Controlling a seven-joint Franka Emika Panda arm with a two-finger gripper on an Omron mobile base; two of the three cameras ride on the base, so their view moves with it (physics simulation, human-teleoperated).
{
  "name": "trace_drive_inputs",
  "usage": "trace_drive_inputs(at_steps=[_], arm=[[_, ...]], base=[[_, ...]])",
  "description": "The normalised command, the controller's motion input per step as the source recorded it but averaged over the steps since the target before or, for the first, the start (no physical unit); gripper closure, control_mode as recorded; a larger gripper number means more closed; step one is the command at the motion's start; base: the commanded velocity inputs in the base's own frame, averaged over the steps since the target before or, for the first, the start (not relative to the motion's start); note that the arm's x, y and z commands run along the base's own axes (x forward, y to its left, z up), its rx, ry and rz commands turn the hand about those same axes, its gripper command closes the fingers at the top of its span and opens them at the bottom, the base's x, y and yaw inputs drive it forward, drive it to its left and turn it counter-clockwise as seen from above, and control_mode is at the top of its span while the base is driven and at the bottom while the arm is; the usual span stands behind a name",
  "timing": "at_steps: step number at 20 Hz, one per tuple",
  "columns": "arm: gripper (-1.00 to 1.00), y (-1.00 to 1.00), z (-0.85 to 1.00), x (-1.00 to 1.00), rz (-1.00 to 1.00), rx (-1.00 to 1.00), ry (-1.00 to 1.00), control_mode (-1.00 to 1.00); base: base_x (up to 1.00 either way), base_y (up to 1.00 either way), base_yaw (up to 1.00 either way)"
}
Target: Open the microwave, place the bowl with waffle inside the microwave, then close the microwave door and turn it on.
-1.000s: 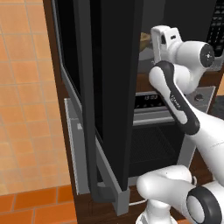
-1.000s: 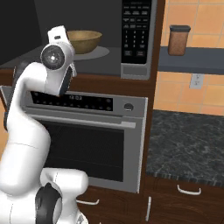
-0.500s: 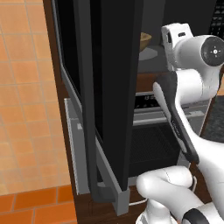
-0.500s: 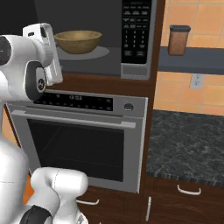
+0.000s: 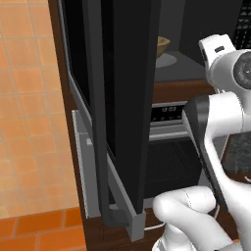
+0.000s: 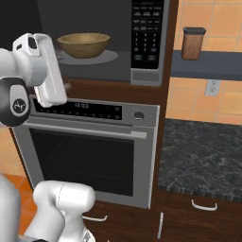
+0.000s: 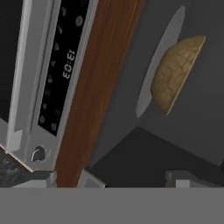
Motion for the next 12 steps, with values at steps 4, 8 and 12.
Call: trace_drive_inputs(at_steps=[4,8,12], arm=[[-1.00,-0.44,-0.41,-0.75,-0.14,-0.20,0.00,-1.00],[-1.00,-0.23,-0.42,-0.93,-0.18,-0.24,0.00,-1.00],[-1.00,-0.18,-0.40,-0.74,-0.21,-0.26,0.00,-1.00]], base=[[0.00,0.00,0.00],[0.00,0.00,0.00],[0.00,0.00,0.00]])
